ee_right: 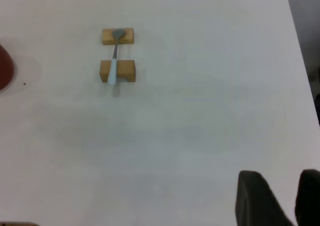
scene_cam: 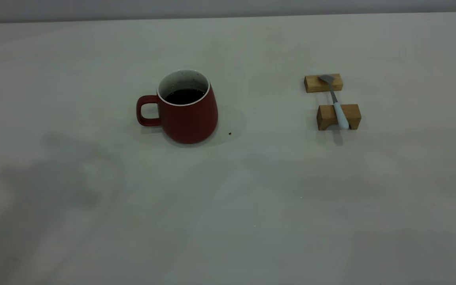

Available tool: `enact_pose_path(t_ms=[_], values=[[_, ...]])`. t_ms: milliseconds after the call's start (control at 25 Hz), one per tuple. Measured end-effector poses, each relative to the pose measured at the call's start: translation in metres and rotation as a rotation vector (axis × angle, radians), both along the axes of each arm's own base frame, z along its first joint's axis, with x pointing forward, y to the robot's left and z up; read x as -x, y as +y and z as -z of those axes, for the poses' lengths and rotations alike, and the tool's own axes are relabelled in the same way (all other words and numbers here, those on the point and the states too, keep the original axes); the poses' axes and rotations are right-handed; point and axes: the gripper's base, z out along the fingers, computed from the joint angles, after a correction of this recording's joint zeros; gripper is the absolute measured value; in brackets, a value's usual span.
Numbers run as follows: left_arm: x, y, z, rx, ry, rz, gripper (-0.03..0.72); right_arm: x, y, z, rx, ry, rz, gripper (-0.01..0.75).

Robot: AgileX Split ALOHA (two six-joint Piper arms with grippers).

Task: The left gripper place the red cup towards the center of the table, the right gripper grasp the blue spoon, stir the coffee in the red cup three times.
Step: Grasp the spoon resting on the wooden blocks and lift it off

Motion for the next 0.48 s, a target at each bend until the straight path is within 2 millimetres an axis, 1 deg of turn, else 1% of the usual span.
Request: enact_pose_path(t_ms=[80, 120, 200, 360, 480], values=[[0.022, 0.004, -0.009, 0.064, -0.022, 0.022, 0.424, 0.0, 0.0, 0.0, 0.0, 0.0, 0.0, 0.237], [0.035, 0.008, -0.011, 0.083, -0.029, 0.038, 0.424, 0.0, 0.0, 0.0, 0.0, 0.0, 0.0, 0.237], [0.056, 0.018, -0.007, 0.1, -0.029, 0.048, 0.424, 0.0, 0.0, 0.0, 0.0, 0.0, 0.0, 0.237], [0.099, 0.049, 0.016, 0.152, -0.014, -0.054, 0.424, 0.0, 0.0, 0.0, 0.0, 0.0, 0.0, 0.237], [0.135, 0.066, 0.033, 0.191, -0.039, -0.136, 0.424, 0.0, 0.0, 0.0, 0.0, 0.0, 0.0, 0.237]])
